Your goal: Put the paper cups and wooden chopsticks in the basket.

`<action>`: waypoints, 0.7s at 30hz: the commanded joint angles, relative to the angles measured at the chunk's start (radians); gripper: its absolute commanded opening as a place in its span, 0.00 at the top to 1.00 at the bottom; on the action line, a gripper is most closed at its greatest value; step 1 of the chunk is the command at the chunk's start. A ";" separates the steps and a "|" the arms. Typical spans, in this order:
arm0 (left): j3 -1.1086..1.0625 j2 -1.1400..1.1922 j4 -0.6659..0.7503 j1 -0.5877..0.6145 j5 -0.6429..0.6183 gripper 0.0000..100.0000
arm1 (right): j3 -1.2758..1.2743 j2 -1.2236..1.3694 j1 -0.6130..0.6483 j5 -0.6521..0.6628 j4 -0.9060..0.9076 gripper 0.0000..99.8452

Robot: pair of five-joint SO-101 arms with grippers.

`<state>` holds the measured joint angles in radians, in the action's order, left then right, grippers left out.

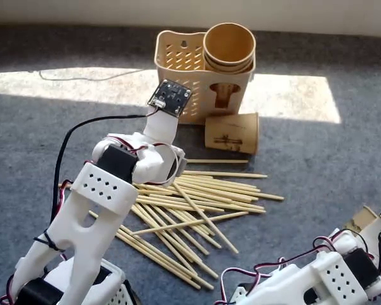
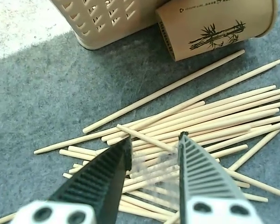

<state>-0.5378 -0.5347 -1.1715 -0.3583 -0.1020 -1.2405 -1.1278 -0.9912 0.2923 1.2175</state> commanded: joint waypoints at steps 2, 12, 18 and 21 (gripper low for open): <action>0.007 -0.035 0.015 0.013 0.006 0.83 | 0.042 0.015 0.087 -0.095 0.053 0.61; 0.007 -0.035 0.015 0.015 0.006 0.83 | 0.162 0.015 0.236 -0.264 0.056 0.61; 0.007 -0.033 0.017 0.019 0.008 0.83 | 0.157 0.022 0.242 -0.270 -0.005 0.61; 0.007 -0.030 0.017 0.015 0.008 0.83 | 0.127 0.024 0.242 -0.270 -0.056 0.61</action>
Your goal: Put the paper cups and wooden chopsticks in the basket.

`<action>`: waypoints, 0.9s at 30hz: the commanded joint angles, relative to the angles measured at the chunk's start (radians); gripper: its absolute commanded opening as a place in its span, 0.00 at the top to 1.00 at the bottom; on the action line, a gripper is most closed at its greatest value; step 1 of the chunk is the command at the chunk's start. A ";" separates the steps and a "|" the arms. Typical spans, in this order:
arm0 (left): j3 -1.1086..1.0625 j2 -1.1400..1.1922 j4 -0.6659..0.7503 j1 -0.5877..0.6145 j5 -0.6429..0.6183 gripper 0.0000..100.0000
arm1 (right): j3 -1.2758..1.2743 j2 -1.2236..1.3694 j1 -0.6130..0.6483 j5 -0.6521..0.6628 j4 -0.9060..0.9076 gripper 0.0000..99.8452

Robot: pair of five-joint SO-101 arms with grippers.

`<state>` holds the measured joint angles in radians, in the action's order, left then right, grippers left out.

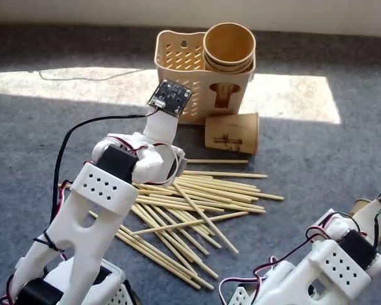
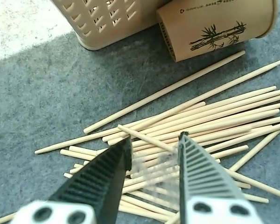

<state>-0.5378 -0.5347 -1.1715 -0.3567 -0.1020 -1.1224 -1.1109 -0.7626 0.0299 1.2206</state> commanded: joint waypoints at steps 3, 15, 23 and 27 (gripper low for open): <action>0.007 -0.028 0.017 0.012 0.008 0.83 | -0.018 0.007 0.013 -0.008 -0.110 0.60; -0.007 -0.030 0.017 0.012 0.006 0.83 | -0.130 0.008 0.013 0.000 -0.303 0.60; -0.033 -0.035 0.032 0.012 0.008 0.83 | -0.186 0.008 0.013 0.038 -0.369 0.60; -0.035 -0.035 0.032 0.012 0.008 0.83 | -0.193 0.008 0.019 0.040 -0.404 0.61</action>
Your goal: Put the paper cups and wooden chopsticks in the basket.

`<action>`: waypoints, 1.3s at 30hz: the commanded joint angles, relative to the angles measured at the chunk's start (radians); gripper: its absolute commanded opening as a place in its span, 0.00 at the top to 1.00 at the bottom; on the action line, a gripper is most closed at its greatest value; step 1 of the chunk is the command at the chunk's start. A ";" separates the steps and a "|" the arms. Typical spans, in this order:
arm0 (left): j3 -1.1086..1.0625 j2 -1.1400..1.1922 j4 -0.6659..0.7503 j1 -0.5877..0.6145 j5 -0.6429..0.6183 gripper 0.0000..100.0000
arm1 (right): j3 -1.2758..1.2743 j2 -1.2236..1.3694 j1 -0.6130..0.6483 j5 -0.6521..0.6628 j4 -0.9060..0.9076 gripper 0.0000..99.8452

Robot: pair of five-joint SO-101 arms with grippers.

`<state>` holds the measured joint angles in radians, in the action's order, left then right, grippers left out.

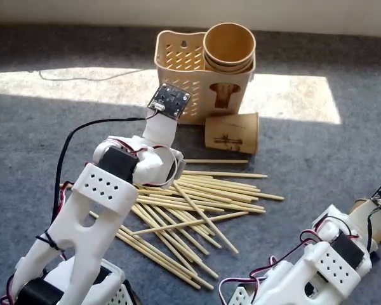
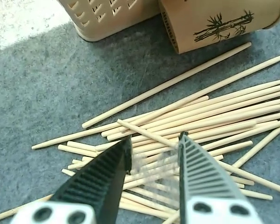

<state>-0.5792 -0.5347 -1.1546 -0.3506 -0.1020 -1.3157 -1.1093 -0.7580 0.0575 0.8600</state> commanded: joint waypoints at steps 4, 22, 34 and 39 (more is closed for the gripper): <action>0.007 -0.035 0.015 0.005 0.009 0.83 | 0.004 0.007 0.018 0.012 -0.047 0.61; -0.031 -0.035 0.064 0.005 0.009 0.83 | 0.460 0.682 0.008 0.012 0.090 0.61; -0.033 -0.035 0.061 0.005 0.009 0.83 | 0.558 0.878 0.007 0.051 0.093 0.76; -0.033 -0.035 0.060 0.005 0.009 0.83 | 0.624 0.814 -0.025 0.071 0.189 0.76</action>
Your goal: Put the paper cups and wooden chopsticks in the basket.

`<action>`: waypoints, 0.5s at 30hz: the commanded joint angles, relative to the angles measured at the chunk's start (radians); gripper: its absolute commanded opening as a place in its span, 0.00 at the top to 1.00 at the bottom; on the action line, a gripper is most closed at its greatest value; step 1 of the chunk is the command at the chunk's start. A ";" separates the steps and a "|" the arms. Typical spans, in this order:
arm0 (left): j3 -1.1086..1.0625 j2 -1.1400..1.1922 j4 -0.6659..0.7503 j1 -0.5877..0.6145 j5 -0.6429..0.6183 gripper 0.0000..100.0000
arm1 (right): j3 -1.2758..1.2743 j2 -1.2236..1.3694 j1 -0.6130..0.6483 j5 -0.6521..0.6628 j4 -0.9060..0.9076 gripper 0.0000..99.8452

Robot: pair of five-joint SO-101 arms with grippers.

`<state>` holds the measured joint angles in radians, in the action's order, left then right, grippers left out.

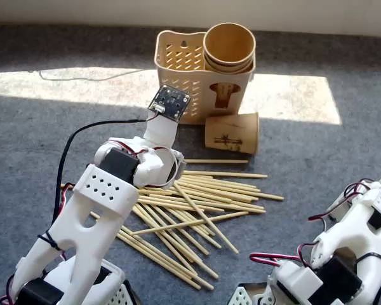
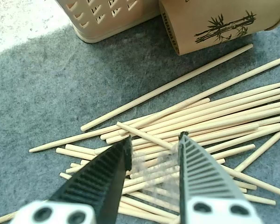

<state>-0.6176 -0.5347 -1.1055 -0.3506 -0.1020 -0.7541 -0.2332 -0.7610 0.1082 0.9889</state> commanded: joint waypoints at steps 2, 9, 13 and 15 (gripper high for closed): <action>0.005 -0.035 0.011 0.005 0.009 0.83 | 0.107 -0.117 -0.027 0.020 0.093 0.76; 0.012 -0.036 0.008 0.013 0.009 0.84 | 0.251 -0.337 0.087 0.018 0.182 0.76; 0.012 -0.036 0.008 0.013 0.009 0.84 | 0.302 -0.417 0.188 0.018 0.182 0.76; 0.015 -0.038 0.008 0.027 0.009 0.84 | 0.315 -0.426 0.232 0.018 0.162 0.76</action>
<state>-0.6176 -0.5347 -1.1055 -0.3506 -0.1020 -0.4964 -0.6045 -0.5969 0.1174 1.1638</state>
